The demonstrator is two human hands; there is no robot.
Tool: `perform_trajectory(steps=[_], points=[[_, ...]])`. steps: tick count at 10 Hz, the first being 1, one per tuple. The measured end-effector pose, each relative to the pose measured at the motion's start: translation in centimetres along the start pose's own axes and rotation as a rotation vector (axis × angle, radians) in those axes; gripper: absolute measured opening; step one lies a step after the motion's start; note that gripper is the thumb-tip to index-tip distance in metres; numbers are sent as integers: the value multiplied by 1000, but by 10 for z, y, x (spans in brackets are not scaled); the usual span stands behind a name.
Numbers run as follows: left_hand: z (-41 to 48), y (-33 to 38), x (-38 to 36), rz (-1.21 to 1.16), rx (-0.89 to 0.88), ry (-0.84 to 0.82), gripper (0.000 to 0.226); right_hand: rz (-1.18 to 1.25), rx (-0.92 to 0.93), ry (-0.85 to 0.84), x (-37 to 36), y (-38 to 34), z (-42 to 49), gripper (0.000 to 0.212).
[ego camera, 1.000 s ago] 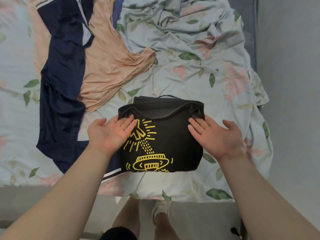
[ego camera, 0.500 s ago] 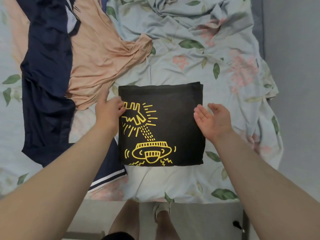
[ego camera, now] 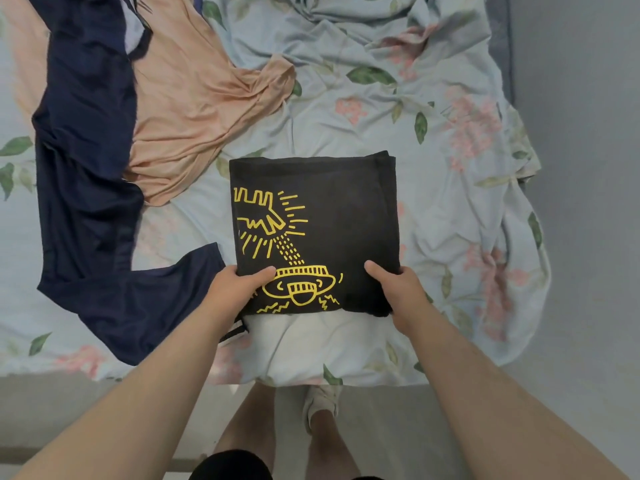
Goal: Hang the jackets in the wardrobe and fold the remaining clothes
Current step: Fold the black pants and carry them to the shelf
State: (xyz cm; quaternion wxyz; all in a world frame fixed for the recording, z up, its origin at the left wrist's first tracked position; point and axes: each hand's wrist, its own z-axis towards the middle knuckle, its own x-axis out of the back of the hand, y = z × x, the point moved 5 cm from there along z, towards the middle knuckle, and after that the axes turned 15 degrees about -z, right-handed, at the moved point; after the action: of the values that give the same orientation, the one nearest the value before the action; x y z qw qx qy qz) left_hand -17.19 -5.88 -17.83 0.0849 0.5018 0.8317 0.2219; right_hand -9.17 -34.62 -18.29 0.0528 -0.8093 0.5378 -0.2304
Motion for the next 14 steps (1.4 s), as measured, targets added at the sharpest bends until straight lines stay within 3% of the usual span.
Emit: perform_trajectory(steps=[2, 3, 4, 6, 7, 8, 9, 10, 12, 13, 14], points=[[10, 24, -2, -125, 87, -137, 45, 98, 112, -273, -3, -19, 2, 53], [6, 16, -4, -26, 119, -216, 40, -11, 41, -347, -6, -14, 1, 37], [-4, -9, 6, -102, 173, -148, 35, -114, -21, -287, 1, 7, -1, 29], [-46, -59, 25, -264, 525, -107, 29, -144, -215, -381, 17, 60, -37, 31], [-67, -63, 29, -275, 540, -36, 23, -186, -236, -400, 25, 65, -55, 27], [-74, -45, 30, -337, 440, 41, 21, -66, -181, -350, 34, 45, -64, 11], [-70, -17, 23, -497, 428, 70, 15, 224, -79, -301, 34, 7, -66, 9], [-58, 17, 11, -643, 374, 103, 23, 363, 36, -201, 29, -35, -56, 27], [-24, 68, -14, -1004, 269, 101, 35, 617, 5, -290, 8, -88, -23, 46], [-16, 81, -25, -985, 88, 114, 41, 620, 63, -248, 5, -99, -13, 51], [-29, 104, -31, -97, -669, 219, 47, 64, 499, 120, 5, -112, -21, 52]])
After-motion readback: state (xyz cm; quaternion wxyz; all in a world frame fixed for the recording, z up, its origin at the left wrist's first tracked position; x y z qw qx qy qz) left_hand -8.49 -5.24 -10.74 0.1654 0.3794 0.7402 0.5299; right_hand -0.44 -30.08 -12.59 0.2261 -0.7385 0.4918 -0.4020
